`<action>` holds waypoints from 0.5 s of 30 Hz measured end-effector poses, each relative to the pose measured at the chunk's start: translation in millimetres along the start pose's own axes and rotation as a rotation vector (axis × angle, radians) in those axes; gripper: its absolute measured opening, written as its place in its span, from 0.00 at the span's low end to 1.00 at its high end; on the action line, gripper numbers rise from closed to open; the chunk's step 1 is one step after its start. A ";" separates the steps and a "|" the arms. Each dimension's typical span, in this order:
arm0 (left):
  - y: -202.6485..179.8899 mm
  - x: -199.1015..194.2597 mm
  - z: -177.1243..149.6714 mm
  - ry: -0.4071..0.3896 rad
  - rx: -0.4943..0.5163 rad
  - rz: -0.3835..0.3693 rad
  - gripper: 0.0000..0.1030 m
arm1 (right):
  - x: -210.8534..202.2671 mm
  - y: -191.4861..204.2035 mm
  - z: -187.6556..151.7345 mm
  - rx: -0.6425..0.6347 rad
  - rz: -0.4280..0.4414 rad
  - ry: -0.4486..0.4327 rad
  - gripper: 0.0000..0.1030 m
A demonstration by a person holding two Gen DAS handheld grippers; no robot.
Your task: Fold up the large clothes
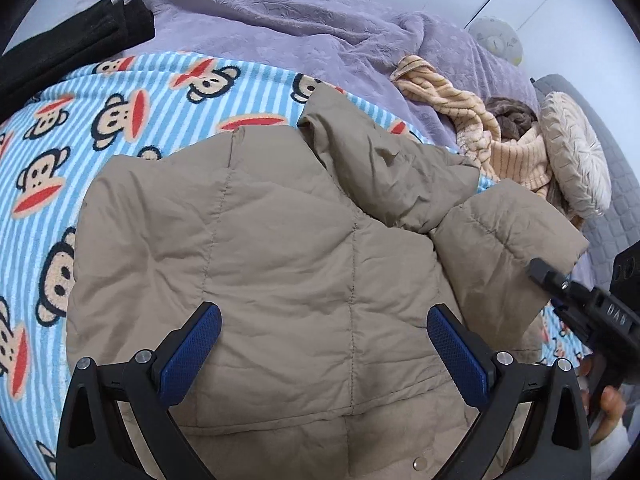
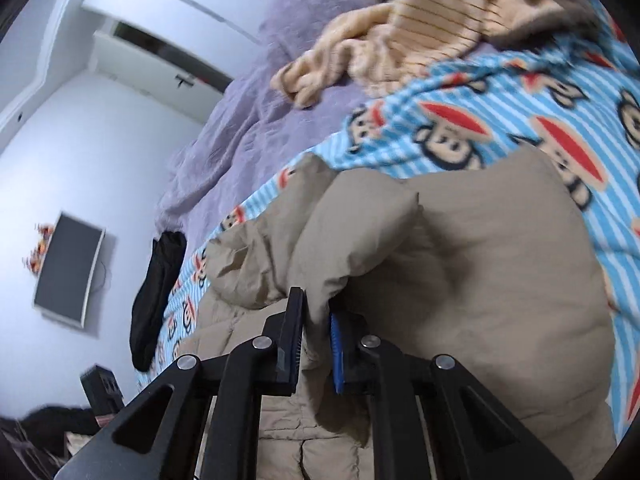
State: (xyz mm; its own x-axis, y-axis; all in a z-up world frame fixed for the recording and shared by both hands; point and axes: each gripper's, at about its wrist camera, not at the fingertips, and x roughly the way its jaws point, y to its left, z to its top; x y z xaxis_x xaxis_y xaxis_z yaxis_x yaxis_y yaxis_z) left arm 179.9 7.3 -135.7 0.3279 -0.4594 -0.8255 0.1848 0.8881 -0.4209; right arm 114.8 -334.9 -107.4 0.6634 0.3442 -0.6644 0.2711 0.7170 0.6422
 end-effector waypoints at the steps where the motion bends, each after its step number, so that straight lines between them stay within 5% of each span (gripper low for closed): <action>1: 4.0 -2.2 0.7 0.001 -0.017 -0.025 1.00 | 4.6 16.2 -3.4 -0.078 -0.001 0.020 0.13; 5: 20.1 -10.3 2.4 -0.001 -0.096 -0.125 1.00 | 37.6 78.1 -41.2 -0.358 -0.029 0.131 0.13; 11: 31.4 -14.9 3.9 0.012 -0.160 -0.252 1.00 | 78.2 101.0 -97.4 -0.502 -0.103 0.288 0.18; 13: 30.4 -13.1 3.8 0.027 -0.164 -0.291 1.00 | 83.4 101.9 -107.4 -0.534 -0.130 0.324 0.28; 15: 25.5 -8.3 4.4 0.050 -0.155 -0.315 1.00 | 78.5 101.0 -111.5 -0.533 -0.125 0.338 0.51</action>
State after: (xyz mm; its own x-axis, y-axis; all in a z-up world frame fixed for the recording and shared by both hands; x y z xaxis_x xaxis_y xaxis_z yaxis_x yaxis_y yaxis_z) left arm 186.0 33.7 -137.9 0.2307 -0.7135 -0.6616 0.1261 0.6961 -0.7068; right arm 116.5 -167.9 -137.3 0.3691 0.3479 -0.8618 -0.1093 0.9371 0.3315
